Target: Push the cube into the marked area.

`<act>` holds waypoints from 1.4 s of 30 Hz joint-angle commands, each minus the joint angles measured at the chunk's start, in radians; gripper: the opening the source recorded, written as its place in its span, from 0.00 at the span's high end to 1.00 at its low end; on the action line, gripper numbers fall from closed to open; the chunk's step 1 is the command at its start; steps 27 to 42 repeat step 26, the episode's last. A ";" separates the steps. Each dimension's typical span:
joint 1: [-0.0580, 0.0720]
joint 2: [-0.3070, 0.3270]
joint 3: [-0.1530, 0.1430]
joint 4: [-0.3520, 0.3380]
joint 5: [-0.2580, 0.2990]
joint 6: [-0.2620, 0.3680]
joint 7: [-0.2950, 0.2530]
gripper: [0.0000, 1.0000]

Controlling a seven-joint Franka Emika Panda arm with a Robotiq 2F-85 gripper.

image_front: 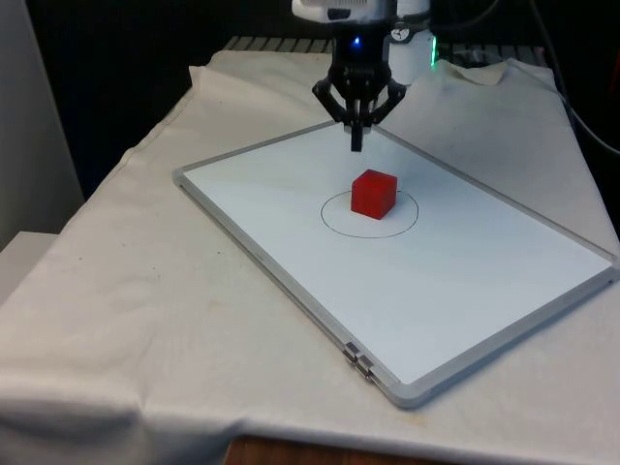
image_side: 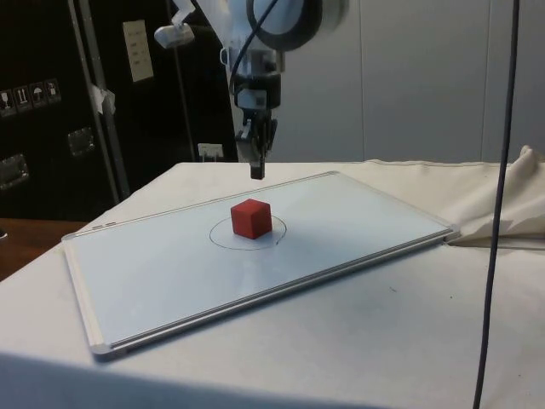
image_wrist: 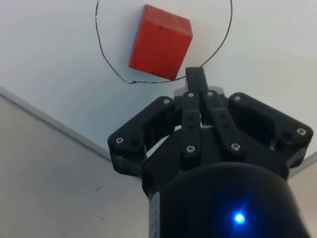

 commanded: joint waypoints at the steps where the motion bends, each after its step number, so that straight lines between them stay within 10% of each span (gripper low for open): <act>1: 0.004 -0.016 -0.005 0.002 -0.017 -0.019 0.009 1.00; 26: 0.008 -0.147 0.067 0.108 -0.069 -0.260 0.004 1.00; 42: 0.008 -0.147 0.067 0.108 -0.069 -0.260 0.004 1.00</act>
